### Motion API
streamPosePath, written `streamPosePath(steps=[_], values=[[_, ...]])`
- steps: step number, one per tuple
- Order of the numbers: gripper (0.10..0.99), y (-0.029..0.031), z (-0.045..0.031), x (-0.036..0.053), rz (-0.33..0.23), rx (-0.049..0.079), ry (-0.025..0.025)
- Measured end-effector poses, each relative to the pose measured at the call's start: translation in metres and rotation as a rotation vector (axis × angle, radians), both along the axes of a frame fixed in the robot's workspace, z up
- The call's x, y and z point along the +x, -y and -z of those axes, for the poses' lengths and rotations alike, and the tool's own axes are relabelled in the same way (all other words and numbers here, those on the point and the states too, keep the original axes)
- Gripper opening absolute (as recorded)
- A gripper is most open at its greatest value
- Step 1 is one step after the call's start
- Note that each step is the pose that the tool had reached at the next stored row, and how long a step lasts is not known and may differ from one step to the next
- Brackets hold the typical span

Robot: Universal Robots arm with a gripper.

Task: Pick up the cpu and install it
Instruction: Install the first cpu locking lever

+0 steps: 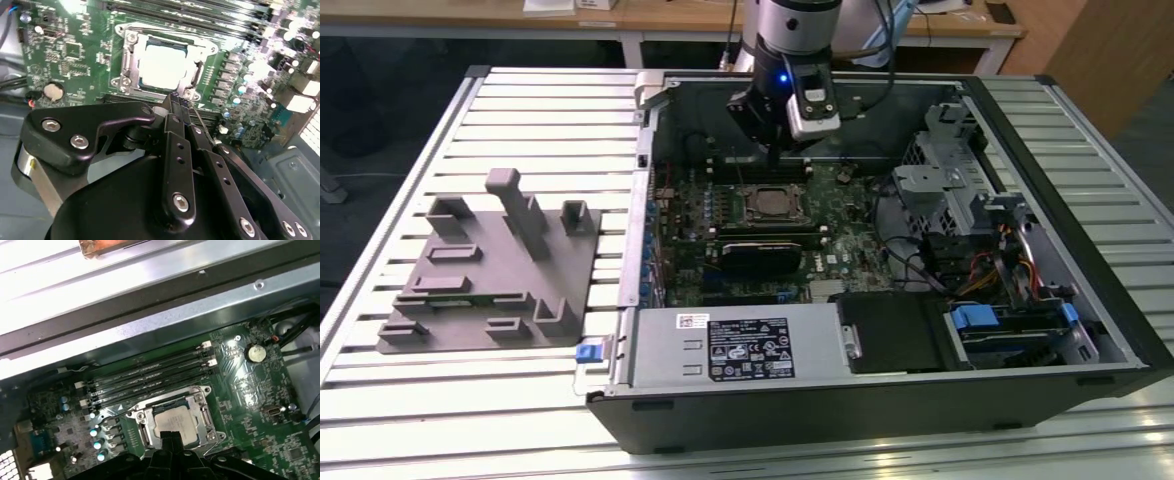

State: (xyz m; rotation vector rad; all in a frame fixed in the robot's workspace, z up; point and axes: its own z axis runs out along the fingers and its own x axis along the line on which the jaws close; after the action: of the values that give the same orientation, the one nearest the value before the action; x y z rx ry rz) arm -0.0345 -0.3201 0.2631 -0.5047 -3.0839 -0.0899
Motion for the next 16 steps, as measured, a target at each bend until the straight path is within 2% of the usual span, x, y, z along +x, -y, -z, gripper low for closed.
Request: streamPosePath(steps=[3,5,10,16], values=[[0.106,0.0,0.0001,0.0,-0.026,0.0,0.0246],[0.106,0.0,0.0003,0.0,-0.051,0.0,0.0375],[0.106,0.0,0.0012,0.0,-0.134,0.002,0.0433],[0.106,0.0,0.0023,0.0,-0.242,0.004,0.0435]])
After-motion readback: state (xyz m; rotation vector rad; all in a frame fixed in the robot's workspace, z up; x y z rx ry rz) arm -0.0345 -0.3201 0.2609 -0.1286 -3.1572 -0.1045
